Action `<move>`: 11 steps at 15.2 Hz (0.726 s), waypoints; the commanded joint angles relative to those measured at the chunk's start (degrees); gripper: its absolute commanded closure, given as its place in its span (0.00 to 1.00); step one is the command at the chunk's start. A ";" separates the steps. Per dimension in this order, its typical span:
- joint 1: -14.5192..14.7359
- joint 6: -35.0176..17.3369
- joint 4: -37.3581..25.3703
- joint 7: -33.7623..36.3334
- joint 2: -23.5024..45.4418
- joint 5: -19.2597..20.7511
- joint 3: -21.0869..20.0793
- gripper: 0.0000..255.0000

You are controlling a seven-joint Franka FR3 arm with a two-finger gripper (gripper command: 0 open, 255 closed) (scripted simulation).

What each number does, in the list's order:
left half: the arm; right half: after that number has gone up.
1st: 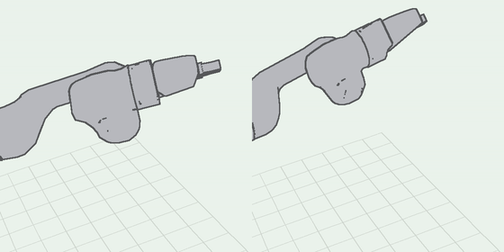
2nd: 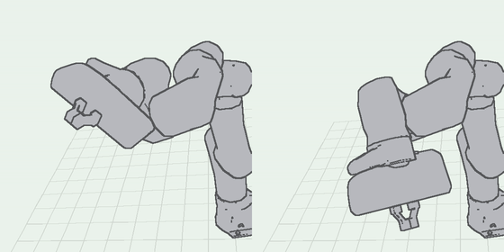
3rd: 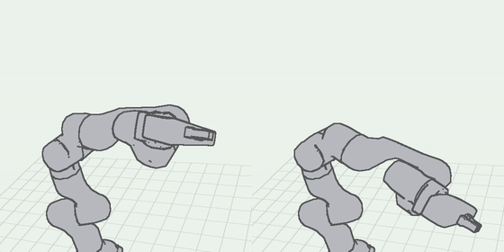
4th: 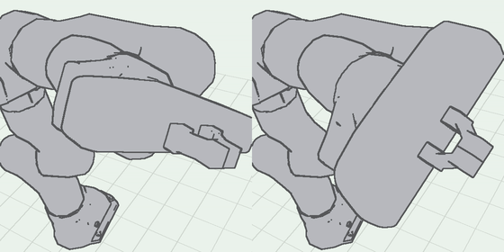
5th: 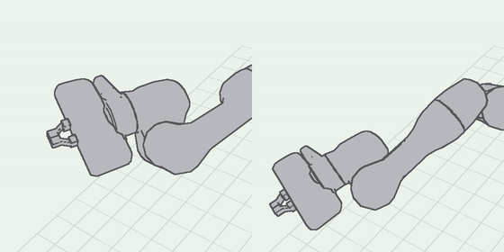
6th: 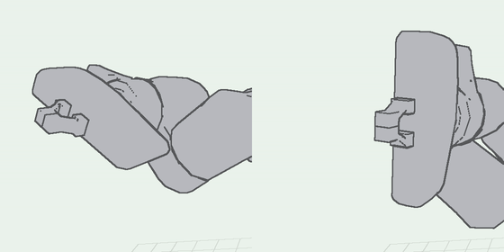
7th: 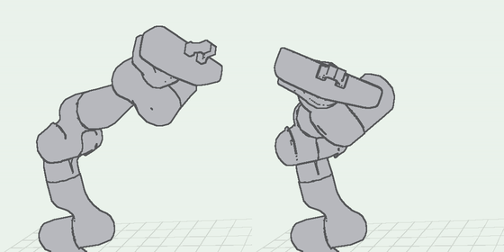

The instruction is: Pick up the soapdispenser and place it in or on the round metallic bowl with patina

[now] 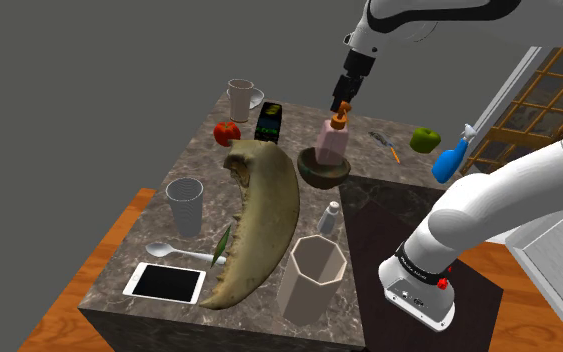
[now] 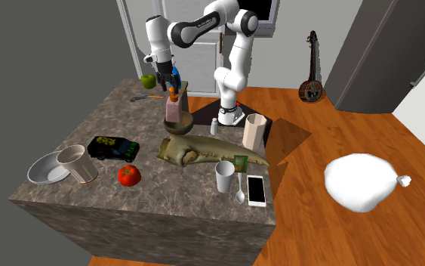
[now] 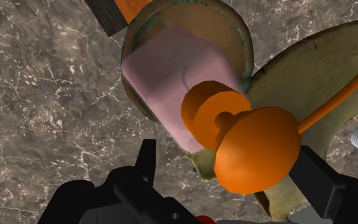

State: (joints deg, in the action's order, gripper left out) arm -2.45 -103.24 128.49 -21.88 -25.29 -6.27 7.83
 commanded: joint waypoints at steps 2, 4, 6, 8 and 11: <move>0.00 0.00 0.00 0.00 0.00 0.00 0.00 0.00; -0.12 3.83 -3.87 0.06 0.07 0.20 0.29 0.00; -0.20 7.23 -7.57 0.08 0.39 0.33 0.56 0.00; -0.20 7.23 -7.56 0.08 0.38 0.33 0.56 0.00; -0.20 7.23 -7.57 0.08 0.39 0.33 0.56 0.00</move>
State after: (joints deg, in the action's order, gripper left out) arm -2.65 -96.08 121.01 -21.79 -24.93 -5.95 8.39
